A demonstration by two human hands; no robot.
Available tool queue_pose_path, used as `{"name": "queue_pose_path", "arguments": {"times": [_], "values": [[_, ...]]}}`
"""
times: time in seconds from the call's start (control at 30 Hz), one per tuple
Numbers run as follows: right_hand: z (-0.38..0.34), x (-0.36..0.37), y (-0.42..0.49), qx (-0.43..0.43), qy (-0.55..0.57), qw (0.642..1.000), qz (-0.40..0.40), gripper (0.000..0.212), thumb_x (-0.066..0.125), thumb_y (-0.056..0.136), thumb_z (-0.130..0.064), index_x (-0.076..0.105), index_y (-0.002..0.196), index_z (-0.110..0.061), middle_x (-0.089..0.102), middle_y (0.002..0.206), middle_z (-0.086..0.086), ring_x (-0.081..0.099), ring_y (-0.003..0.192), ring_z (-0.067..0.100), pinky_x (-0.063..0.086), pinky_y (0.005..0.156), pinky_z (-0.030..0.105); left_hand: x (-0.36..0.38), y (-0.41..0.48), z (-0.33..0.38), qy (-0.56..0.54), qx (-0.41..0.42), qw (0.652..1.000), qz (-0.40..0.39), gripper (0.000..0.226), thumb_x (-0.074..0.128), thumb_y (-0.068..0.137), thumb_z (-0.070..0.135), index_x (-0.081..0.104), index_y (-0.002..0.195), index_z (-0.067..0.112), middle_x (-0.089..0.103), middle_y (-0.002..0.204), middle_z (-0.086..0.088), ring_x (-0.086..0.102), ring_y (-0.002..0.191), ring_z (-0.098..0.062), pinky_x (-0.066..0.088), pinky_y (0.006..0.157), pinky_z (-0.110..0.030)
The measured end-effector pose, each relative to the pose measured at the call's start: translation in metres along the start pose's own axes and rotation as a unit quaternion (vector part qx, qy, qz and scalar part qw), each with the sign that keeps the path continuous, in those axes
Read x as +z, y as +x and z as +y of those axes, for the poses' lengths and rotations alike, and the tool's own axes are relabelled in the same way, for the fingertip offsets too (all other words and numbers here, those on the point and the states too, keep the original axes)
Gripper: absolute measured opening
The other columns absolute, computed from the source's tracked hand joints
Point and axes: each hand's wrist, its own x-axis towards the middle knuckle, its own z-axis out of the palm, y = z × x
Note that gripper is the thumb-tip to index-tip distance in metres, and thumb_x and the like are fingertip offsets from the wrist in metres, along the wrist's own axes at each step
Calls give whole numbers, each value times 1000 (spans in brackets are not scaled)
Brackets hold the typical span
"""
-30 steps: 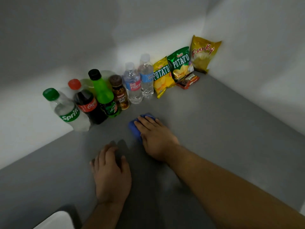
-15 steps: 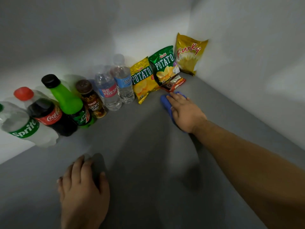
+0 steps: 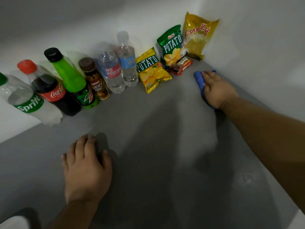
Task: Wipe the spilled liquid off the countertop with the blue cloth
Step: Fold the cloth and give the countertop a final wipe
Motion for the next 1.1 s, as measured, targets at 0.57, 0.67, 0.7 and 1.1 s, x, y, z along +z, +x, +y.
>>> {"name": "queue_pose_path", "arguments": {"times": [0.57, 0.67, 0.7, 1.1], "values": [[-184, 63, -197, -167, 32, 983, -64, 60, 27, 105, -39, 23, 163, -26, 18, 172, -2, 11, 159, 21, 8, 129, 43, -4, -11, 3, -34, 29, 999, 30, 53, 50, 99, 30, 44, 145, 5, 44, 154, -20, 34, 142, -46, 29, 118, -65], [-220, 81, -255, -197, 46, 977, -68, 60, 30, 104, -39, 24, 163, -26, 19, 172, -3, 10, 159, 20, 7, 129, 44, -6, -12, 2, -49, 44, 997, 30, 60, 43, 92, 38, 48, 141, 3, 47, 151, -22, 38, 139, -47, 30, 118, -63], [-226, 82, -268, -205, 45, 975, -73, 61, 29, 105, -39, 22, 163, -26, 17, 172, -3, 8, 159, 19, 5, 129, 43, -7, -13, 2, -53, 49, 997, 26, 61, 42, 91, 39, 50, 140, 3, 48, 151, -22, 39, 139, -46, 29, 119, -61], [-95, 27, -275, -119, -17, 991, -56, 56, 40, 106, -29, 34, 160, -13, 31, 167, 11, 27, 155, 31, 25, 123, 50, -1, -89, 48, -97, 204, 974, -1, 53, 55, 89, 37, 62, 131, 5, 53, 150, -19, 47, 138, -42, 27, 123, -55]]}}
